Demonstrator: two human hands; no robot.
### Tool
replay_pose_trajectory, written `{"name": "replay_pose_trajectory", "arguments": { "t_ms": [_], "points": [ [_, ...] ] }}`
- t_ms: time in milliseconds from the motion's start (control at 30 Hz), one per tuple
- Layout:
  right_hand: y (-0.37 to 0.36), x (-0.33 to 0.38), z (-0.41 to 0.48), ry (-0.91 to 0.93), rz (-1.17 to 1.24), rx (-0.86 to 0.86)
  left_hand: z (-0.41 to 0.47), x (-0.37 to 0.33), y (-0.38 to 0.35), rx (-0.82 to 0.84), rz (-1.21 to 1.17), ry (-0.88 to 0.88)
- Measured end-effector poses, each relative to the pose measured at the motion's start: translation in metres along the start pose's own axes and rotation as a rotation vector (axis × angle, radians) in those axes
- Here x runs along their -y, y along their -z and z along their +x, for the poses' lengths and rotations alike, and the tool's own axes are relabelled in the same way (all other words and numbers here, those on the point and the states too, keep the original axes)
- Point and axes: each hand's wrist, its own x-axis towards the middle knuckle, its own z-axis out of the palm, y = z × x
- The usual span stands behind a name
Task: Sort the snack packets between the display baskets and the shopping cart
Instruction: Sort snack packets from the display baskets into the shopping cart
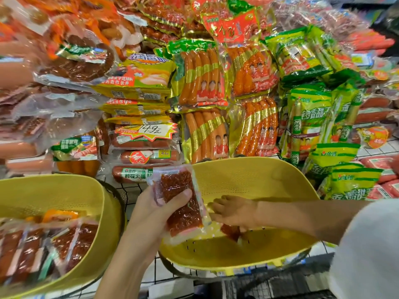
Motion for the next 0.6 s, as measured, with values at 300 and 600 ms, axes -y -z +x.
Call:
{"name": "replay_pose_trajectory", "arguments": {
  "t_ms": [300,600],
  "points": [
    [0.027,-0.024,-0.033,-0.261,0.527,-0.305,0.000,-0.004,0.005,-0.008,-0.015,-0.035],
    [0.086,0.012,-0.121,-0.282,1.957,-0.893,0.007,-0.006,-0.022,0.101,0.175,-0.161]
  ]
}}
